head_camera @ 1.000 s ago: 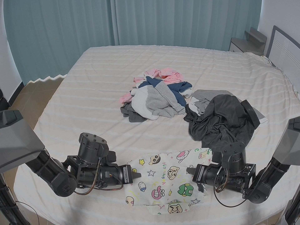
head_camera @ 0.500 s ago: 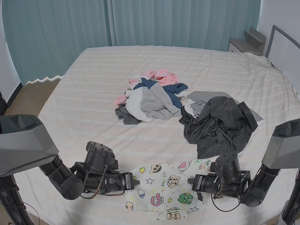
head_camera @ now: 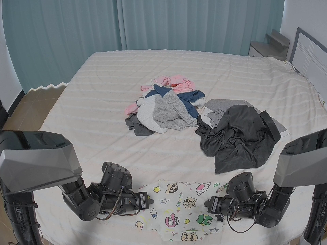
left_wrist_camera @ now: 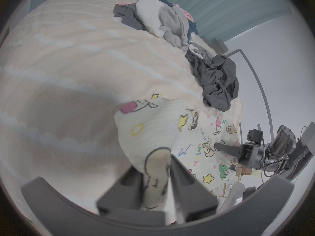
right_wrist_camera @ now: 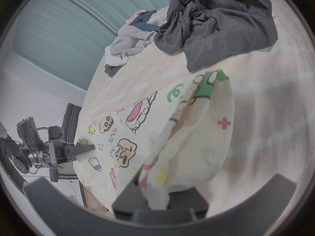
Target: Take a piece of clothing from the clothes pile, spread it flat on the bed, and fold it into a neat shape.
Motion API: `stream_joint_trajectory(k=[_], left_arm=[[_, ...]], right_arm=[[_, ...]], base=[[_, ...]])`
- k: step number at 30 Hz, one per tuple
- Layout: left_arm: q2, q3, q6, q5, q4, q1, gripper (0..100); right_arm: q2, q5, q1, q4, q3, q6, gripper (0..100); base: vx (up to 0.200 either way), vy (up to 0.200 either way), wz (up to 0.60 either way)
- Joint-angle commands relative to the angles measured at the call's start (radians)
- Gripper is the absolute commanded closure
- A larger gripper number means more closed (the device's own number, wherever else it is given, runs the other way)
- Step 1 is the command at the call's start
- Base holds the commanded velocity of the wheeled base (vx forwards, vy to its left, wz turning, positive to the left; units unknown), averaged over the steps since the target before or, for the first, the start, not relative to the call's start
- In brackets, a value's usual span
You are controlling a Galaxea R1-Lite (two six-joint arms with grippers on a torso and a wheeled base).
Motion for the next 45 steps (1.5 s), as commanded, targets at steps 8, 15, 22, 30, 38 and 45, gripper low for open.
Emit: stream_joint_trajectory(k=[8, 15, 22, 30, 38, 45], left_arm=[[-0.039, 0.012, -0.013, 0.095, -0.01, 0.014, 0], [-0.232, 0.077, -0.01, 0.124, -0.011, 0.085, 0], [-0.544, 0.152, -0.012, 0.159, -0.011, 0.132, 0], [-0.982, 0.278, -0.01, 0.342, 0.044, 0.086, 0], [-1.44, 0.313, 0.03, 0.566, 0.436, -0.009, 0], [-1.782, 0.313, 0.079, 0.613, 0.768, 0.149, 0]], right_arm=[[-0.092, -0.007, -0.022, -0.058, 0.092, -0.006, 0], [-0.299, -0.06, -0.117, -0.059, 0.211, -0.017, 0], [-0.63, -0.136, -0.221, -0.046, 0.324, -0.144, 0], [-1.014, -0.271, -0.338, 0.126, 0.366, -0.27, 0], [-1.583, -0.279, -0.445, 0.622, 0.335, -0.344, 0], [-1.937, -0.271, -0.611, 0.953, 0.326, -0.378, 0]], base=[[0.0, 0.0, 0.0], [0.0, 0.0, 0.0], [0.0, 0.0, 0.0], [0.0, 0.0, 0.0], [0.0, 0.0, 0.0], [0.0, 0.0, 0.0]])
